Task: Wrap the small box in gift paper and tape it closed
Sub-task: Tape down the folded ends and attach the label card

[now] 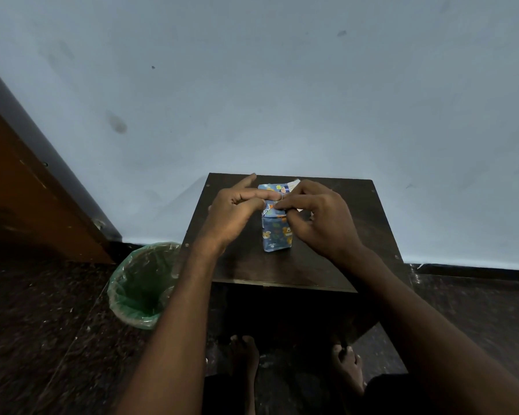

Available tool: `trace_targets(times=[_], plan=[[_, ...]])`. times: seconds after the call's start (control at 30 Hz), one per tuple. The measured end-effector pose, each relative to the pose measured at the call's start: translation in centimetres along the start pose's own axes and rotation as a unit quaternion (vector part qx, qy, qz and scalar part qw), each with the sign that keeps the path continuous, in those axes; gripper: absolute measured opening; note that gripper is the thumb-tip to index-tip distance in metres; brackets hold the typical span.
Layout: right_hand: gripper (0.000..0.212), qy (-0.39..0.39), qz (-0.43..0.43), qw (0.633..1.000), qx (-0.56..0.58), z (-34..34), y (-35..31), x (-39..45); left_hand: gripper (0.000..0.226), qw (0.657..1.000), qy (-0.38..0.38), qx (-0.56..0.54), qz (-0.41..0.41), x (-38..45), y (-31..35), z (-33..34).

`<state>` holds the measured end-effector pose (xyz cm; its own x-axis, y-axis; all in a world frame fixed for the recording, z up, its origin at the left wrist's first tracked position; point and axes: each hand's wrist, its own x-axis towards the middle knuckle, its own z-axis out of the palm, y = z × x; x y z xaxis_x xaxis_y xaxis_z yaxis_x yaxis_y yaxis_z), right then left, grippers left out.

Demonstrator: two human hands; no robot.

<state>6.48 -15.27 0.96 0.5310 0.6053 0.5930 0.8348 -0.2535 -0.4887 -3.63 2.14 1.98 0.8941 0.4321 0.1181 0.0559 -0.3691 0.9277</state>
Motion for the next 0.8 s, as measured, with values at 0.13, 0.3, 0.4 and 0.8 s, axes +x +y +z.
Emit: trace_targets(times=[0.13,0.3,0.4,0.8], plan=[[0.029,0.001,0.005,1.0,-0.001,-0.2,-0.7,-0.1,0.034,0.999,0.032,0.04,0.006,0.1,-0.1,0.3],[0.03,-0.002,0.002,1.0,0.008,-0.1,-0.9,-0.1,0.029,0.994,0.086,-0.07,0.004,0.0,0.2,1.3],[0.028,-0.002,0.011,1.0,0.007,-0.3,-0.8,0.0,0.028,0.989,0.119,-0.087,-0.022,0.5,0.1,1.9],[0.038,-0.018,0.103,0.983,0.148,-0.3,0.3,-0.4,0.047,0.997,-0.005,-0.066,-0.036,0.7,-0.6,0.7]])
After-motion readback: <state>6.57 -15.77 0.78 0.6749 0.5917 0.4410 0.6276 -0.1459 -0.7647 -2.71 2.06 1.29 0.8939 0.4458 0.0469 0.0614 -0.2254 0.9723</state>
